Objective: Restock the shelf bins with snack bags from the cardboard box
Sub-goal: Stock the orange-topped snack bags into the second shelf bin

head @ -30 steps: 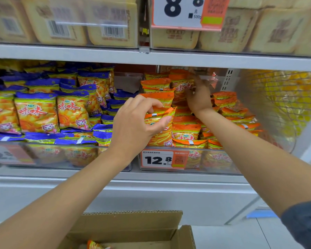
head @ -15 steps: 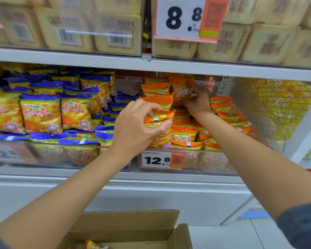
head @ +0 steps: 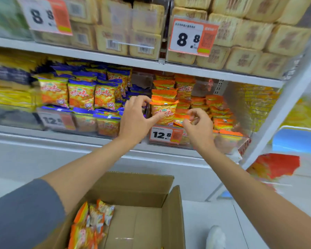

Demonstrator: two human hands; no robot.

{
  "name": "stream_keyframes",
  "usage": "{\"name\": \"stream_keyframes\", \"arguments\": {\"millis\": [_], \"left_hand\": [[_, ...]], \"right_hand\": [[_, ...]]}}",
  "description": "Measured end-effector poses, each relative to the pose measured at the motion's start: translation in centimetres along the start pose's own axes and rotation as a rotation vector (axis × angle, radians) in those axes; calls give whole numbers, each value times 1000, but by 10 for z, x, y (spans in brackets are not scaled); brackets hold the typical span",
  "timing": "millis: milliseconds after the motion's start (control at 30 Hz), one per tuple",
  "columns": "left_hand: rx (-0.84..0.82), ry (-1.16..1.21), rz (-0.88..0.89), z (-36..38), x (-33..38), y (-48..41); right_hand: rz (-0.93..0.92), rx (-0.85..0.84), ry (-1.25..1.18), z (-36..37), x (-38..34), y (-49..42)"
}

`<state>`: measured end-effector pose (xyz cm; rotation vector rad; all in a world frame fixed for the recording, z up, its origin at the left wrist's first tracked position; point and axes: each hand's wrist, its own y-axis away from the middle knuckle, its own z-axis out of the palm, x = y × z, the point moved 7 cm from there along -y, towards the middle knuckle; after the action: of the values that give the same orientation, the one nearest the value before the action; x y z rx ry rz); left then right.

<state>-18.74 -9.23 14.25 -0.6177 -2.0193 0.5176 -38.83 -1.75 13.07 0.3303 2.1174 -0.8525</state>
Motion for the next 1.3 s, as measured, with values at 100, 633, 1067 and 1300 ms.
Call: {"name": "stream_keyframes", "arguments": {"millis": [100,633,1067,1300], "left_hand": [[-78,23,-145,-18,-20,46],[-307,-287,-719,-128,-214,238],[-281,-217,-772,-135,-223,246],[-262,-185,-682,-113,-193,240]], "right_hand": [[64,-154,-59,24,-9,64],[350,-1214,17,290,89,300],[-232,-1189,319,365,91,322],[321,-973,-37,280,80,242]]}}
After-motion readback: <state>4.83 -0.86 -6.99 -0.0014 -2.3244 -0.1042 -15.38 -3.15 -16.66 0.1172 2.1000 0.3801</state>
